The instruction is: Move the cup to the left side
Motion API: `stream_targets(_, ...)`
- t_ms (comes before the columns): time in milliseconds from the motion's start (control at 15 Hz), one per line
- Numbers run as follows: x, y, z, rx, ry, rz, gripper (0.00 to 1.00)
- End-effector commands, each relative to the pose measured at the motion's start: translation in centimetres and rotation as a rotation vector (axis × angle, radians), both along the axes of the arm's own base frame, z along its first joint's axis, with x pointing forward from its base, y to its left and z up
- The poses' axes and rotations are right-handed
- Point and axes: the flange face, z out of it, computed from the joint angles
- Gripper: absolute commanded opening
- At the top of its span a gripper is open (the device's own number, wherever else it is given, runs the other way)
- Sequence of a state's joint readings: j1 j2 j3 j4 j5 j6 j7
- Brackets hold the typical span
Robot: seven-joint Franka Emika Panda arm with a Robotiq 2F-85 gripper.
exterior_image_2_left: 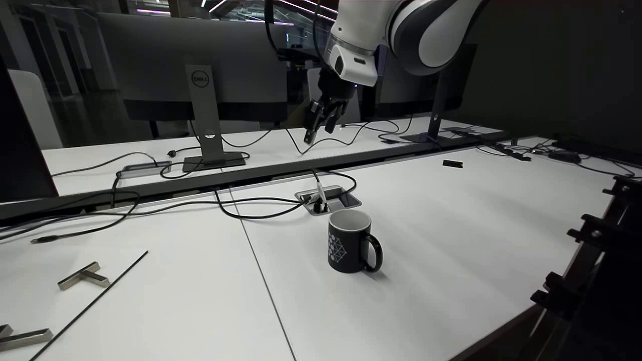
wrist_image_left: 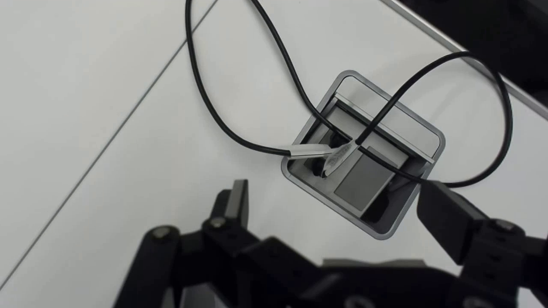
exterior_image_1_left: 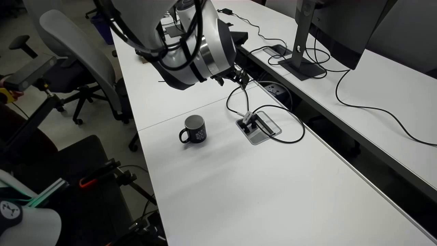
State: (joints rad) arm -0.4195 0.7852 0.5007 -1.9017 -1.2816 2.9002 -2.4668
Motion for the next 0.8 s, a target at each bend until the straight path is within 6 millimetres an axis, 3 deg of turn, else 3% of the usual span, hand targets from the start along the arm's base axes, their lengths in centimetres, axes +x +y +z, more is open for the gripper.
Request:
stream_targets(0, 0.16, 0.09, 0.11, 0.001, -0.002, -0.012, 1.0)
stream_targets(733, 0.29, 0.09, 0.16, 0.003, -0.001, -0.025, 1.0)
